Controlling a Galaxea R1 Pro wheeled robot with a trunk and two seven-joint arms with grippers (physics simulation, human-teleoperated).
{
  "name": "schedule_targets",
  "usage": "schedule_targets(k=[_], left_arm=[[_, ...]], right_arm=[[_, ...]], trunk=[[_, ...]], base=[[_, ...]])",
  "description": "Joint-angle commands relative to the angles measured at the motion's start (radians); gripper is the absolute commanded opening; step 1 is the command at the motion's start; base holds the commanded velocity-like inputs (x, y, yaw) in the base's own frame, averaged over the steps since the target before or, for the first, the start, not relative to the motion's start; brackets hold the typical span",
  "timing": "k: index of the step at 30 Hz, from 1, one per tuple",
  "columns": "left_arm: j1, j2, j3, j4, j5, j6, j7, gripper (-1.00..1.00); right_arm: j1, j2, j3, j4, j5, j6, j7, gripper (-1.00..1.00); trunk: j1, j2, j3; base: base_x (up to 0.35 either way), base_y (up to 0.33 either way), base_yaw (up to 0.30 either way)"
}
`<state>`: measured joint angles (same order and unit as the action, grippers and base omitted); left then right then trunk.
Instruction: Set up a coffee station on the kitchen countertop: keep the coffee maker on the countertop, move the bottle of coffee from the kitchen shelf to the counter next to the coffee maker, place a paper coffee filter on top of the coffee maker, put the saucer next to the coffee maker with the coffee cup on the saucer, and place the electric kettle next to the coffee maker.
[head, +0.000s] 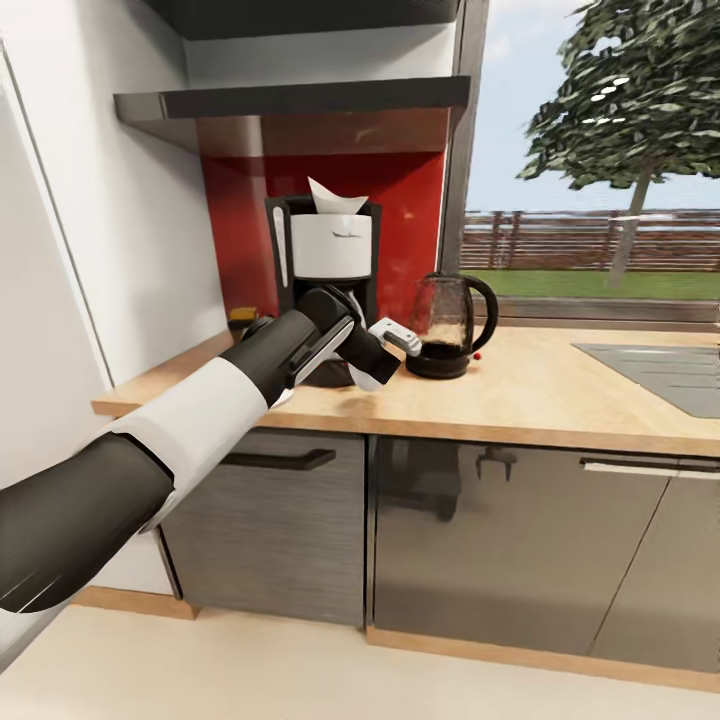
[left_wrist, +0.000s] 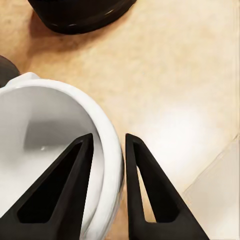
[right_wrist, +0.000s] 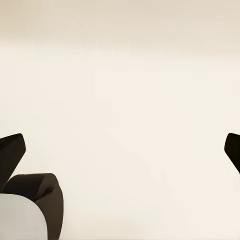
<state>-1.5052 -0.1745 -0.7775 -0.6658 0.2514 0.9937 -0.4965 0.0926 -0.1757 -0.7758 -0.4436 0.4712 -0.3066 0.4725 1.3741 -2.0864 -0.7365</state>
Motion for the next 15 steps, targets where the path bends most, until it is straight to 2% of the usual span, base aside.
schedule_targets(k=[1,8,15], left_arm=[[-0.001,0.0,-0.002,0.0,0.002,0.003,0.001,-1.0],[-0.001,0.0,-0.001,0.0,0.002,0.003,0.001,-1.0],[-0.001,0.0,0.0,-0.002,0.002,0.003,0.001,-1.0]], right_arm=[[-0.001,0.001,-0.008,-0.001,0.01,-0.005,0.006,1.0],[-0.001,0.001,-0.008,-0.001,0.01,-0.005,0.006,1.0],[-0.001,0.001,-0.008,-0.001,0.01,-0.005,0.006,1.0]], trunk=[[0.0,0.0,-0.001],[0.0,0.0,-0.001],[0.0,0.0,-0.001]], base=[[-0.187,0.0,0.004],[-0.121,-0.007,0.038],[-0.02,-0.001,0.216]])
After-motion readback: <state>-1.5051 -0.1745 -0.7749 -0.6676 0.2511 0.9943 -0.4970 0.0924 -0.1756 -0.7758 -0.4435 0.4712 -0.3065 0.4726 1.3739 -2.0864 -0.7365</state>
